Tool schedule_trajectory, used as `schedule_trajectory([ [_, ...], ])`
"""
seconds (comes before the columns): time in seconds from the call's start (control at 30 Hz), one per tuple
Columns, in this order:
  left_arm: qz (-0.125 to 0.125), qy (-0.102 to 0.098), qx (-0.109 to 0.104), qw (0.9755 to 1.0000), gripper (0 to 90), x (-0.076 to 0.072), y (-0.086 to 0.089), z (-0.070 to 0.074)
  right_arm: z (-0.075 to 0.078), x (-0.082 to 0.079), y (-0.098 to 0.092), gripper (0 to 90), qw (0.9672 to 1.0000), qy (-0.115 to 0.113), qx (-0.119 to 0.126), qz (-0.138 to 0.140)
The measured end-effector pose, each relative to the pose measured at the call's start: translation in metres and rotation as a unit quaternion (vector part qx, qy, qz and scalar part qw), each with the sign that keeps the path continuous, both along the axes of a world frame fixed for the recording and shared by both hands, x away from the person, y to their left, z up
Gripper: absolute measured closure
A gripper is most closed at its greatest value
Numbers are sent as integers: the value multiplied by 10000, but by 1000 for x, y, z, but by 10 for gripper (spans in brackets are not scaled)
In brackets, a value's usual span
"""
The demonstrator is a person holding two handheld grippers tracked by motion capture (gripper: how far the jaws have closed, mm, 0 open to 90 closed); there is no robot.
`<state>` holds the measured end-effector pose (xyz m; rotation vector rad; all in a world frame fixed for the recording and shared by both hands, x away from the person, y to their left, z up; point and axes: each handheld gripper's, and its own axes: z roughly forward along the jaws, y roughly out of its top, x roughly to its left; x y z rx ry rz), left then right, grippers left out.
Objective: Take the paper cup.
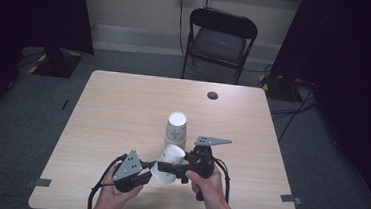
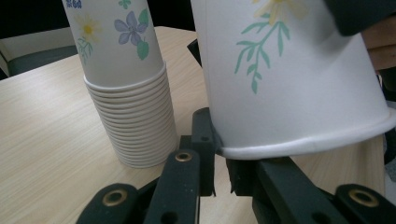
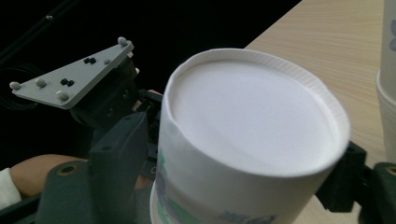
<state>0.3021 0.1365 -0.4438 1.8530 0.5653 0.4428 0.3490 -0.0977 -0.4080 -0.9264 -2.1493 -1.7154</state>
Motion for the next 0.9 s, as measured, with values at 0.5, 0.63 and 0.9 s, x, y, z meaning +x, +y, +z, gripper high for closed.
schedule_trajectory([
  [0.5, 168, 89, -88, 9998, 837, 2, 7, 2, 1, -2, 2, 172, 9996, -172, -225, 5],
  [0.63, 312, 331, -208, 9987, 834, 6, 15, 3, 4, -2, -1, 171, 9989, -351, -304, -31],
  [0.9, 279, 594, -289, 9974, 835, 8, 24, 4, 9, -4, -9, 206, 9954, -812, -504, -20],
])
